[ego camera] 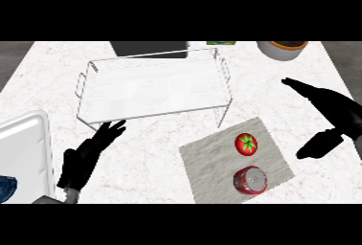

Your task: Pick the tomato from the placemat and place it in the tiered shelf

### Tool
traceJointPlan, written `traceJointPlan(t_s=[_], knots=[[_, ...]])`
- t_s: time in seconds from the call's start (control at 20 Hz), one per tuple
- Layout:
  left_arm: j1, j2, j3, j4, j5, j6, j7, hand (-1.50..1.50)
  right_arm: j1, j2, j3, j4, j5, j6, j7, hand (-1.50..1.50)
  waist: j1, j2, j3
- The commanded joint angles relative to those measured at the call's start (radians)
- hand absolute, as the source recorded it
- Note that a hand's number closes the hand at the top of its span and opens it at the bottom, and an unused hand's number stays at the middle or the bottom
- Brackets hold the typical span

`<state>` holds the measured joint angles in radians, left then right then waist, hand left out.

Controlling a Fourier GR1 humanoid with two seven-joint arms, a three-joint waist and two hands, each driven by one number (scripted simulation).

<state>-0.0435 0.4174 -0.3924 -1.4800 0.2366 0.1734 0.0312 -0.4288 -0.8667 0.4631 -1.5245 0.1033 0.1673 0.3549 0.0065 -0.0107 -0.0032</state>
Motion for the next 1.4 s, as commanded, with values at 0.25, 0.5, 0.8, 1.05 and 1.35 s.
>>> traceJointPlan(t_s=[0.25, 0.5, 0.8, 1.05, 1.35], knots=[[0.005, 0.026, 0.047, 0.06, 0.0, -0.033, 0.019, 0.0, -0.126, 0.245, 0.202, -0.117, 0.224, 0.033, 0.469, -1.5, 0.007, 0.01, 0.002], [-0.03, -0.037, 0.049, 0.143, -0.047, 0.0, -0.004, 0.0, -0.091, 0.324, 0.217, -0.095, 0.234, 0.09, 0.553, -1.5, -0.011, 0.011, 0.002], [-0.01, -0.046, 0.053, 0.073, -0.061, -0.005, 0.033, 0.0, -0.068, 0.44, 0.245, 0.004, 0.328, 0.098, 0.63, -1.5, -0.004, 0.011, 0.003], [0.003, -0.048, 0.077, 0.134, -0.076, -0.03, -0.011, 0.0, -0.061, 0.409, 0.205, -0.054, 0.357, 0.151, 0.668, -1.5, -0.01, 0.01, 0.003], [0.016, -0.009, 0.129, 0.105, -0.05, -0.089, -0.015, 0.0, -0.044, 0.432, 0.198, 0.043, 0.451, 0.124, 0.605, -1.5, -0.002, 0.012, 0.003]])
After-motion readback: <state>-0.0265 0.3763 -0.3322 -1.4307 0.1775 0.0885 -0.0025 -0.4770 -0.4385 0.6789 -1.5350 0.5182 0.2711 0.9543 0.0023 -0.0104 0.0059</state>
